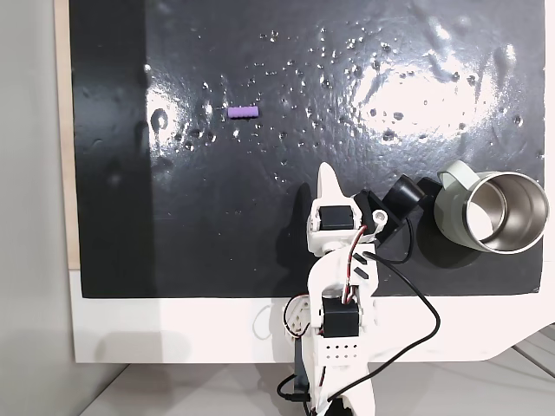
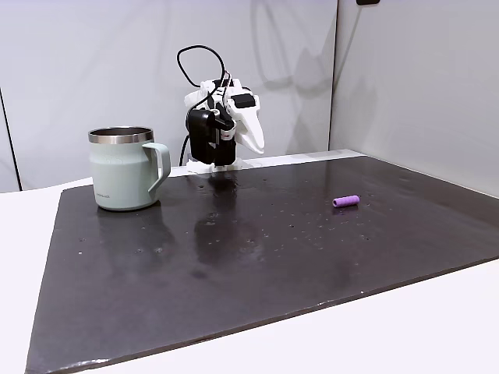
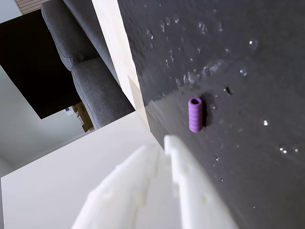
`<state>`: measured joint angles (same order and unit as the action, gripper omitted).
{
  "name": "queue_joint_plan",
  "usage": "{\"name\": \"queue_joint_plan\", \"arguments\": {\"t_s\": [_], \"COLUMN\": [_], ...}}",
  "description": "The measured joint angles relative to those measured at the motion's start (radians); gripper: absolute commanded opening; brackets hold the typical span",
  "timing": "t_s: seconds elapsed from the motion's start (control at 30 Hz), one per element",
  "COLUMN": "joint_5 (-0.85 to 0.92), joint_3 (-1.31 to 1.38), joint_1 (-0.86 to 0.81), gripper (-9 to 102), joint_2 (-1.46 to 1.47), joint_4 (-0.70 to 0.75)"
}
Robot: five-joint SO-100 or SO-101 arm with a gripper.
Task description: Grasp a pengrip and put it in the cup.
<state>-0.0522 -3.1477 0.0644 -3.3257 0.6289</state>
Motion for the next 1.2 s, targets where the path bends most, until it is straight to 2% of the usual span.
{"name": "queue_joint_plan", "arguments": {"t_s": [0.63, 0.8, 1.0, 1.2], "joint_5": [0.003, 0.000, -0.043, -0.054], "joint_3": [0.005, 0.080, 0.347, 0.723], "joint_1": [-0.005, 0.031, 0.074, 0.118], "gripper": [0, 0, 1, 3], "joint_2": [0.000, 0.005, 0.261, 0.560], "joint_4": [0.000, 0.011, 0.069, 0.262]}}
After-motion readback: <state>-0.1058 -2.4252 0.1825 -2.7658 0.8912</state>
